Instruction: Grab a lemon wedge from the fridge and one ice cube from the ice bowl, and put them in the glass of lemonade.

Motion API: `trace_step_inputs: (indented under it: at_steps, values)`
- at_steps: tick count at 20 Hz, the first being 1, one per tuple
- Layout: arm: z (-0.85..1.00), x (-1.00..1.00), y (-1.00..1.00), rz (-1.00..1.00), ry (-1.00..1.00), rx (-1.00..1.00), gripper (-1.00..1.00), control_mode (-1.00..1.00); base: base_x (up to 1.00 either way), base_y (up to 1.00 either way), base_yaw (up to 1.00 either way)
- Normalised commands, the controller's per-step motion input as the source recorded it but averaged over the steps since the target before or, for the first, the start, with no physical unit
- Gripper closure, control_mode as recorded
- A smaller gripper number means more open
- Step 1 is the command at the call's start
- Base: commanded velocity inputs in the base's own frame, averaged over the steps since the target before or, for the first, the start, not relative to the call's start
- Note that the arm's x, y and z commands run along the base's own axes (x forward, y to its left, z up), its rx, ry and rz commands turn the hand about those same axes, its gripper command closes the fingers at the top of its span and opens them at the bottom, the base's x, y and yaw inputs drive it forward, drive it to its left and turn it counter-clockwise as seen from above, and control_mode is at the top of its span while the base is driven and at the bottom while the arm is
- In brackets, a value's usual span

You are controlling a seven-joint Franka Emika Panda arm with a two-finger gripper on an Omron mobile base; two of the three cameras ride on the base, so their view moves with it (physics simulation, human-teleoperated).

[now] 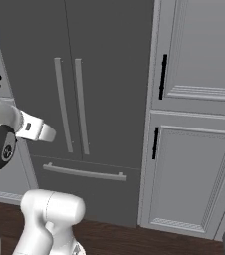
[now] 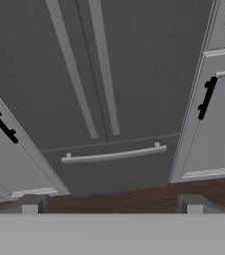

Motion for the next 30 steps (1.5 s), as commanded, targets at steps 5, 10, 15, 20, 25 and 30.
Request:
trace_step_inputs:
  at_steps: [5,10,15,20,25,30]
  values:
    - [0.0,0.23,-0.16,0.0,0.0,0.02,-1.0,-1.0,0.0,0.0,0.0]
    - [0.0,0.41,0.03,-0.11,-0.02,0.03,-1.0,-1.0,0.0,0.0,0.0]
    - [0.0,0.33,0.32,-0.09,-0.19,0.0,-1.0,-1.0,0.0,0.0,0.0]
    - [0.0,0.84,0.0,0.07,0.0,0.01,-1.0,-1.0,0.0,0.0,0.0]
    - [0.0,1.0,-0.08,0.22,0.29,-0.03,-1.0,-1.0,0.0,0.0,0.0]
    - [-0.2,0.78,-0.2,0.04,0.09,-0.01,-1.0,-1.0,0.0,0.0,0.0]
